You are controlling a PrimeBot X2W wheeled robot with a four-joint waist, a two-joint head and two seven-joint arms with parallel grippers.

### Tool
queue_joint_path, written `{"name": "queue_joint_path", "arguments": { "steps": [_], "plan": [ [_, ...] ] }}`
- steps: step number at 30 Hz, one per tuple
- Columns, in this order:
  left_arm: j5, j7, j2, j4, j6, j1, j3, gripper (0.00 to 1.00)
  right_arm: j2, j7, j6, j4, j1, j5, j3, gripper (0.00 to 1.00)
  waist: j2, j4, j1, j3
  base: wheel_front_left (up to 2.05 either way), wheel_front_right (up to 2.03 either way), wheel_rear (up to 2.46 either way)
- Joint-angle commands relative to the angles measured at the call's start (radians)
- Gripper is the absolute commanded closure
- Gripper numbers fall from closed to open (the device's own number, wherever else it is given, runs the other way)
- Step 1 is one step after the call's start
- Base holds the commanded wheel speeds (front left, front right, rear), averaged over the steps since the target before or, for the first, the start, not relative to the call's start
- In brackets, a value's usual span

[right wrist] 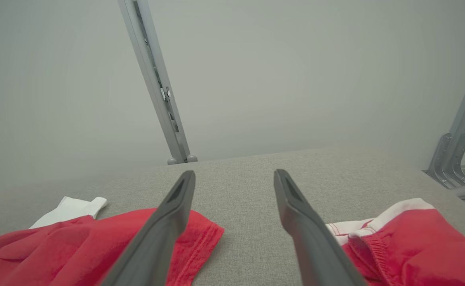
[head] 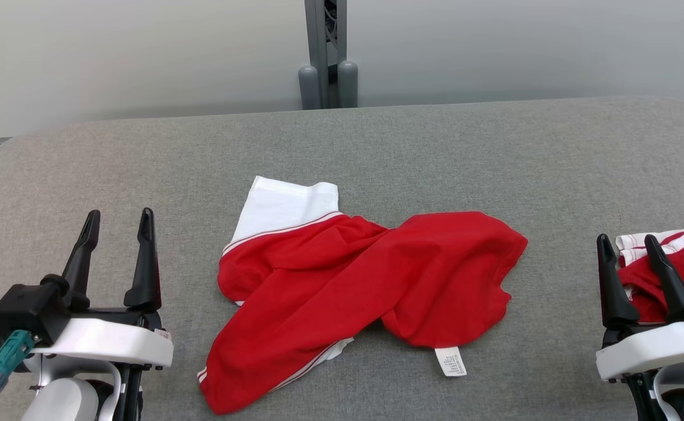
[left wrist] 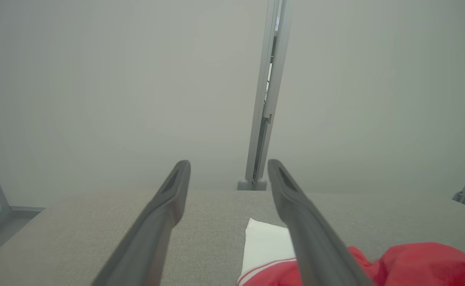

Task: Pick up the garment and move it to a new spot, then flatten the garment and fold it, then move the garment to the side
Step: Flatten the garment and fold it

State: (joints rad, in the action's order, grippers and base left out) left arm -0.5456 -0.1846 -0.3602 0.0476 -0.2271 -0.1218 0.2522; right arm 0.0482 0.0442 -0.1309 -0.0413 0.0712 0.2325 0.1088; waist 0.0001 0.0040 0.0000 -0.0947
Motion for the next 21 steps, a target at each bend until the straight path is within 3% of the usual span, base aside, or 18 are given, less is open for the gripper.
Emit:
{"name": "queue_joint_path", "arguments": {
  "steps": [1, 11, 15, 21],
  "plan": [
    [-0.003, 0.004, -0.007, 0.004, -0.002, 0.004, 0.0, 0.0, 0.005, -0.004, 0.0, -0.003, 0.004, 0.008, 0.004, 0.0, -0.0001, 0.003, 0.0, -0.002, 0.0, 0.0, 0.0],
    [0.006, 0.029, -0.022, 0.005, 0.002, -0.014, 0.017, 0.0, 0.005, -0.046, 0.0, -0.079, 0.084, 0.011, 0.031, 0.0, -0.0001, 0.012, 0.0, -0.026, 0.0, 0.0, 0.0],
    [0.012, 0.048, -0.031, 0.0, 0.008, -0.03, 0.03, 0.0, 0.018, -0.09, 0.0, -0.164, 0.155, -0.012, 0.058, 0.0, -0.0001, 0.03, 0.0, -0.049, 0.0, 0.0, 0.0],
    [0.018, 0.047, -0.021, -0.012, 0.026, -0.067, 0.054, 0.0, 0.074, -0.152, 0.0, -0.355, 0.293, 0.027, 0.008, 0.0, -0.0001, 0.084, 0.0, -0.111, 0.0, 0.0, 0.0]
  ]
}}
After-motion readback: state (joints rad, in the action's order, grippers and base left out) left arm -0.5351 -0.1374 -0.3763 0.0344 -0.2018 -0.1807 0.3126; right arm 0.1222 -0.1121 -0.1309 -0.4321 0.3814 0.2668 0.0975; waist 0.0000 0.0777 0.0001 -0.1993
